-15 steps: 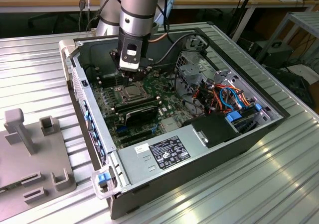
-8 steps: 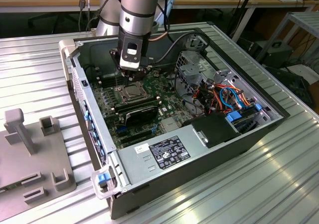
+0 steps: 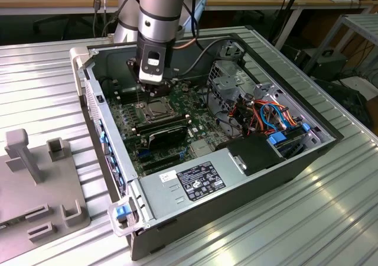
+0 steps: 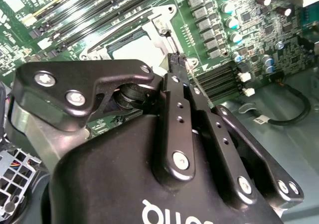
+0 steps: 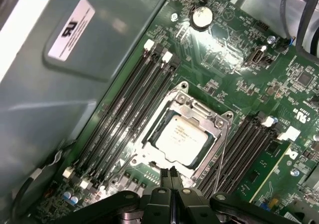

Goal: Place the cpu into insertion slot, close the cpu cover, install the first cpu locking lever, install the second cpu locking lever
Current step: 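Install the first cpu locking lever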

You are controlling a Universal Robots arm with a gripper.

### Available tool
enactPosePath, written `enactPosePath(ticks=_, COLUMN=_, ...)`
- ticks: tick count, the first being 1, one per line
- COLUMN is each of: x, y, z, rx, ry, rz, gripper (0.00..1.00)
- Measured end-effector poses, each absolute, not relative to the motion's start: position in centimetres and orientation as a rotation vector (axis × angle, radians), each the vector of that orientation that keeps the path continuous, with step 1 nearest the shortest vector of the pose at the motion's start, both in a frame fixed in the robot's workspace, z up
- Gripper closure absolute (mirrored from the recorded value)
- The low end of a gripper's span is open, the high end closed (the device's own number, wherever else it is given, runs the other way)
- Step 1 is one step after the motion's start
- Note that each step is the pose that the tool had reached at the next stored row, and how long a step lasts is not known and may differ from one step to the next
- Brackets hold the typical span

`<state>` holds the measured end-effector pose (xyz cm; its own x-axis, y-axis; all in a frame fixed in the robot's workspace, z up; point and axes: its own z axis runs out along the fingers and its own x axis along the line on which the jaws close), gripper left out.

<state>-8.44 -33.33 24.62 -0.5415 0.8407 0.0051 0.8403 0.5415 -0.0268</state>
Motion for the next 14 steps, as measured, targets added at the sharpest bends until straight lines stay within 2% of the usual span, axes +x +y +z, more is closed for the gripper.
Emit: enactPosePath(ticks=14, x=-9.02, y=-33.34, z=24.62, rx=-1.464, ry=-2.76, rz=0.033, gripper=0.89)
